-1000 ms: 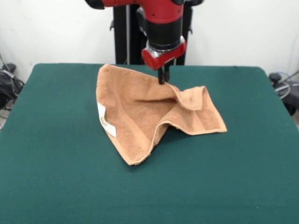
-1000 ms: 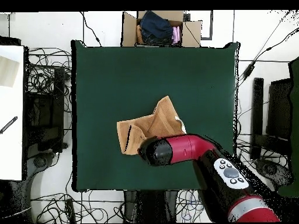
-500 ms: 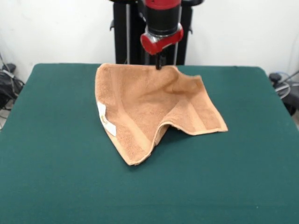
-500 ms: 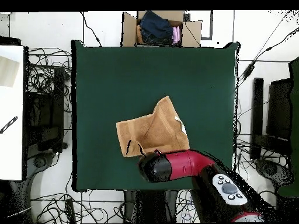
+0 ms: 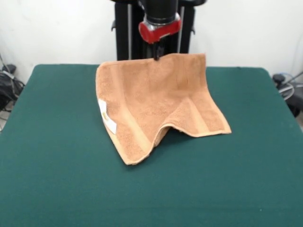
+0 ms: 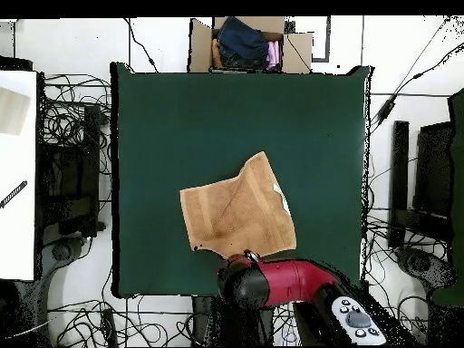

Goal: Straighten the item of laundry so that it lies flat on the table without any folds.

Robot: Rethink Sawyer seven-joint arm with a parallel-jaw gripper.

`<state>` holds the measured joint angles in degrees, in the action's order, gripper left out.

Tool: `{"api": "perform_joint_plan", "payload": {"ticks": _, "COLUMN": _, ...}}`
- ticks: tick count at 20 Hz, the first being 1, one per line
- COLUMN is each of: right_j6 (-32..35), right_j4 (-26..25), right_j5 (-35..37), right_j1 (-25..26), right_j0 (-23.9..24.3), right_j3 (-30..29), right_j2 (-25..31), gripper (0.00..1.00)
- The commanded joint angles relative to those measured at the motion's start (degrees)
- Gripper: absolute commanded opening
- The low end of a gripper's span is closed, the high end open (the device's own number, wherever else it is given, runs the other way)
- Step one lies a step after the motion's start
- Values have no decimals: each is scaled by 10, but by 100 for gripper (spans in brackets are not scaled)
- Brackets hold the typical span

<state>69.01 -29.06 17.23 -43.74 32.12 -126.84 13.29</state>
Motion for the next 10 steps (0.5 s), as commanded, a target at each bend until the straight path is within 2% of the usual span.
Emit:
{"api": "perform_joint_plan", "payload": {"ticks": 1, "right_j6": 142, "right_j4": 5, "right_j5": -68, "right_j1": 6, "right_j0": 2, "right_j3": -55, "right_j2": -43, "gripper": 0}}
{"api": "perform_joint_plan", "payload": {"ticks": 10, "right_j6": 130, "right_j4": 7, "right_j5": -96, "right_j1": 21, "right_j0": -6, "right_j3": -59, "right_j2": -72, "gripper": 0}}
